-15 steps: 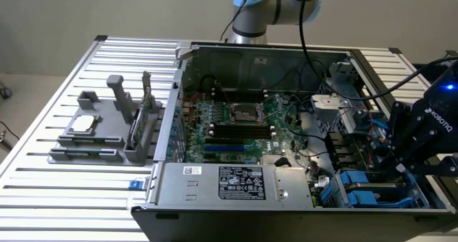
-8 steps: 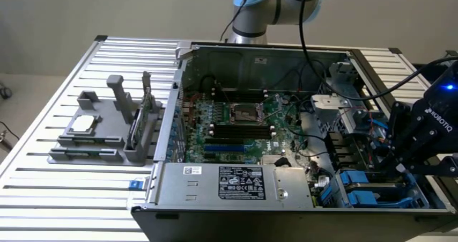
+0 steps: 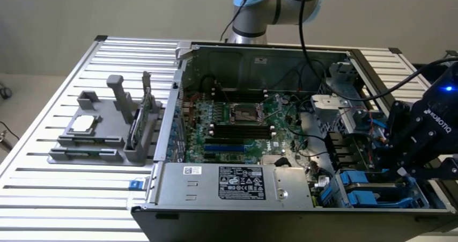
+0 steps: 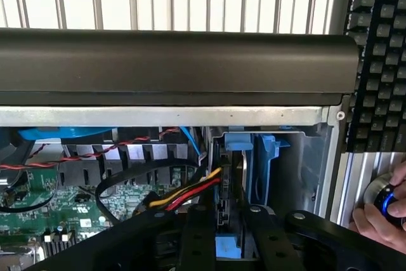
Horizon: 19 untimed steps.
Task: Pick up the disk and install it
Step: 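Insert the second disk wire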
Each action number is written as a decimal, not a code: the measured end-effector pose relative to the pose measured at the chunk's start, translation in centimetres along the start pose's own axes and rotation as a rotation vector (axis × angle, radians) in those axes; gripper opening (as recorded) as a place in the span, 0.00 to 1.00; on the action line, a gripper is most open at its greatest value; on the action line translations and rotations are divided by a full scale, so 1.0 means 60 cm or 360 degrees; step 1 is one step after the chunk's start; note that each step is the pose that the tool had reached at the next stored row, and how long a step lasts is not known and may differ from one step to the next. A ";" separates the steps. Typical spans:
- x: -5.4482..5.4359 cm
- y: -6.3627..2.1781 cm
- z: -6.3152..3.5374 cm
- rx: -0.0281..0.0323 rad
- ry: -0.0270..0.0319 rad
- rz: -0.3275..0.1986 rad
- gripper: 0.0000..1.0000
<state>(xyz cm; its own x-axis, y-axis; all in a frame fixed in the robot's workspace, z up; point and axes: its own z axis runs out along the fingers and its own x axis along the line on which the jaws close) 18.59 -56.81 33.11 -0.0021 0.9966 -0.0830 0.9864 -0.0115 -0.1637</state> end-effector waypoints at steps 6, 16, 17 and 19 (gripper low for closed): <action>-0.003 -0.006 -0.032 0.00006 -0.00003 0.0000 0.31; -0.007 -0.015 -0.086 0.00021 0.00015 0.0000 0.31; -0.006 -0.017 -0.087 0.00021 0.00017 0.0000 0.31; -0.005 -0.021 -0.087 0.00021 0.00017 0.0000 0.31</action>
<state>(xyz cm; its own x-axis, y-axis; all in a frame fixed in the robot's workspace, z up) 18.23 -56.67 38.46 -0.0022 0.9966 -0.0818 0.9862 -0.0114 -0.1651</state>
